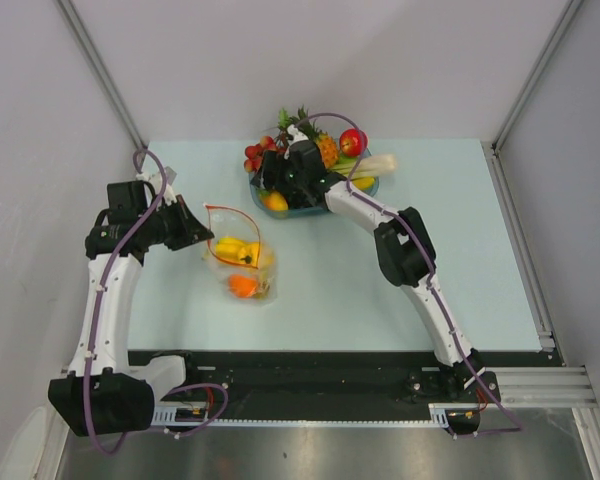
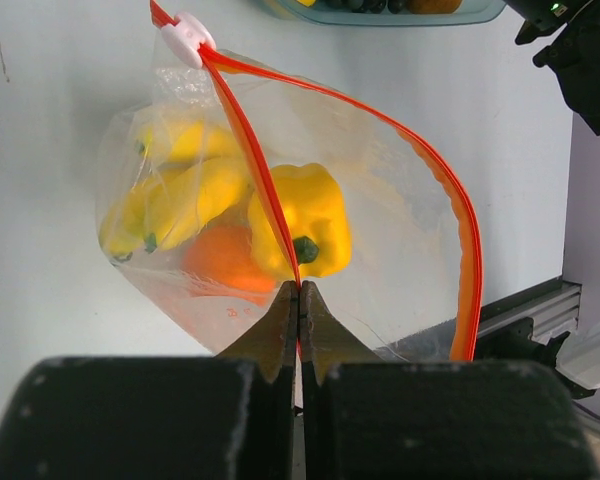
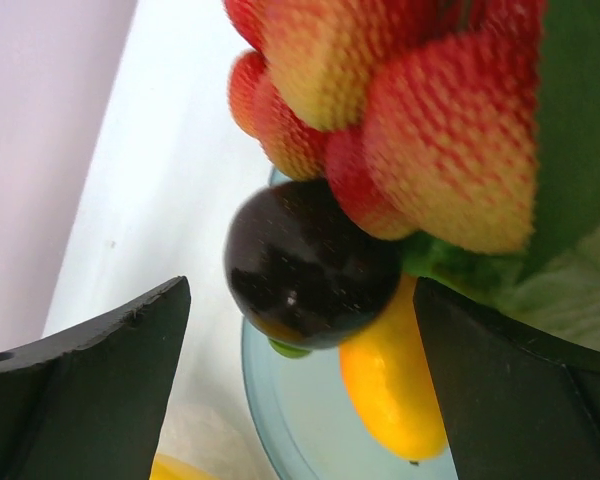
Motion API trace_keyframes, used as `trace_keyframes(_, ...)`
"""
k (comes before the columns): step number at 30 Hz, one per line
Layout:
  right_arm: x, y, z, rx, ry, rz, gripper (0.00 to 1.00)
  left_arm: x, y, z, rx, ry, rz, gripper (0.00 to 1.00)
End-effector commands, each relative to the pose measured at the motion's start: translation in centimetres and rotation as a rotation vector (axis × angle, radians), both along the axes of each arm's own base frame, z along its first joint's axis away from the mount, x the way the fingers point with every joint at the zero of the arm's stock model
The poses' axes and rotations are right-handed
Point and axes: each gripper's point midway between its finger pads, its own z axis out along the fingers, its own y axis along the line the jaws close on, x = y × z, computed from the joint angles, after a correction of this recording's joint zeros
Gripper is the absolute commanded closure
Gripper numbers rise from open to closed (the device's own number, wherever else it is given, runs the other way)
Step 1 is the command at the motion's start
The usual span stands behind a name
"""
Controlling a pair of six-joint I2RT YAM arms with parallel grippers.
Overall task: Place the food in the zip-top bag and seal the zipper
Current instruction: Pick up the fake fruit from the bin.
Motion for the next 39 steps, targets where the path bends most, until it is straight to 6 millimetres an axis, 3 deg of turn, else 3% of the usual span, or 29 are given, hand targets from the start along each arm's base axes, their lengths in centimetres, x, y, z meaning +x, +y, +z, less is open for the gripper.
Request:
trace_keyframes(1,1.2,1.5,3.0,0.09,-0.076,0.01,0.03,0.3,-0.1,0.2,-0.006,-0.031,-0.029,1.0)
trace_keyframes(7,1.3,1.4,2.2,0.074,-0.064,0.006,0.06,0.5,-0.1,0.2,-0.007,-0.033,-0.029,1.0)
trace_keyframes(12,1.6,0.7,1.5,0.045,-0.066,0.005,0.16,0.4,-0.2,0.1,-0.017,-0.028,-0.034,1.0)
trace_keyframes(16,1.0,0.4,2.7,0.049,-0.078,0.034,0.3,0.4,-0.2,0.2,-0.017,-0.035,-0.035,1.0)
trace_keyframes(20,-0.7,-0.3,4.1,0.041,-0.101,0.077,0.51,0.3,-0.6,0.7,-0.038,-0.048,-0.05,1.0)
trace_keyframes(24,-1.8,-1.5,6.9,0.066,-0.142,0.072,0.57,0.3,-0.7,0.8,-0.038,-0.055,-0.054,1.0)
trace_keyframes(25,-1.9,-2.0,6.4,0.057,-0.125,0.067,0.57,0.2,-0.6,0.9,-0.035,-0.059,-0.052,1.0)
trace_keyframes(30,-3.2,-4.2,7.5,0.051,-0.11,0.057,0.6,0.5,-0.7,0.6,-0.042,-0.049,-0.048,1.0)
trace_keyframes(33,-4.6,-5.8,9.6,0.061,-0.122,0.062,0.62,0.7,-0.9,0.7,-0.038,-0.049,-0.056,1.0)
trace_keyframes(34,-5.2,-6.5,12.2,0.08,-0.166,0.066,0.62,0.7,-1.1,0.6,-0.039,-0.045,-0.063,1.0)
trace_keyframes(36,-6.5,-7.2,13.5,0.084,-0.196,0.091,0.63,0.9,-1.4,0.7,-0.04,-0.05,-0.073,1.0)
trace_keyframes(39,-9.1,-7.1,18.3,0.114,-0.311,0.17,0.62,1.2,-2.0,1.1,-0.036,-0.062,-0.091,1.0)
